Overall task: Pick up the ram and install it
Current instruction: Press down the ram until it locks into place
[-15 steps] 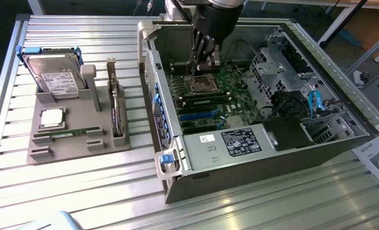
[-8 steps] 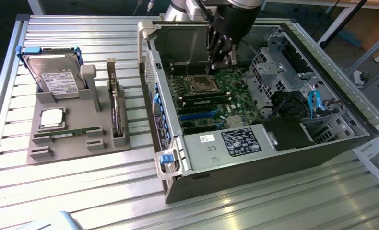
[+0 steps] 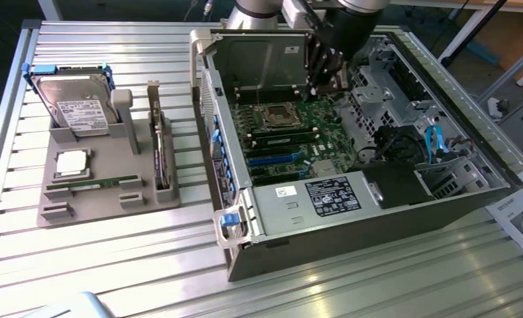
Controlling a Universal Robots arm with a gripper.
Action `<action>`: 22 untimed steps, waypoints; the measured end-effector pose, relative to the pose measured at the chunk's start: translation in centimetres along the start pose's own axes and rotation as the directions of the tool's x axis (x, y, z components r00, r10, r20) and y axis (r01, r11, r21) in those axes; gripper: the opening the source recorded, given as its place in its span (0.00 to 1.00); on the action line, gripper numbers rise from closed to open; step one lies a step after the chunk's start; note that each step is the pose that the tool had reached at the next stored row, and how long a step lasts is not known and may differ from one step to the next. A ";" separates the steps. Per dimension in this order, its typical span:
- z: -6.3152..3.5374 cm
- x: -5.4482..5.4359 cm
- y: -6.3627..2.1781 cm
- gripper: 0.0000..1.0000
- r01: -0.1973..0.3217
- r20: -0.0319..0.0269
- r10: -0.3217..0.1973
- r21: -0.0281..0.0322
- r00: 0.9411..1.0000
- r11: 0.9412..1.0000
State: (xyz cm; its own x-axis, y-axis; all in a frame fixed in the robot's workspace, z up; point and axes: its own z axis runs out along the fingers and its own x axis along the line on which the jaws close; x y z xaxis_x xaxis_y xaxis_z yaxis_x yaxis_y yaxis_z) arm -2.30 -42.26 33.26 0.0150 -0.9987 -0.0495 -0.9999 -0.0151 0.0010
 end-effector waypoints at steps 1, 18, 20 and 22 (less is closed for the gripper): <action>0.00 0.0 -0.67 0.10 0.000 0.000 0.000 0.000 1.000 1.000; -1.36 0.0 -2.90 0.10 0.000 0.000 0.000 0.000 1.000 1.000; -2.14 -0.1 -2.90 0.10 0.000 0.000 0.000 0.000 1.000 1.000; -2.81 -0.1 -2.90 0.10 0.000 0.000 0.000 0.000 1.000 1.000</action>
State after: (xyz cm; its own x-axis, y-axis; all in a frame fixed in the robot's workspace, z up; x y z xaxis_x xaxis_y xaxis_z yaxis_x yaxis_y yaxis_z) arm 0.60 -42.26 36.07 0.0150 -0.9987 -0.0492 -0.9999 -0.0150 0.0011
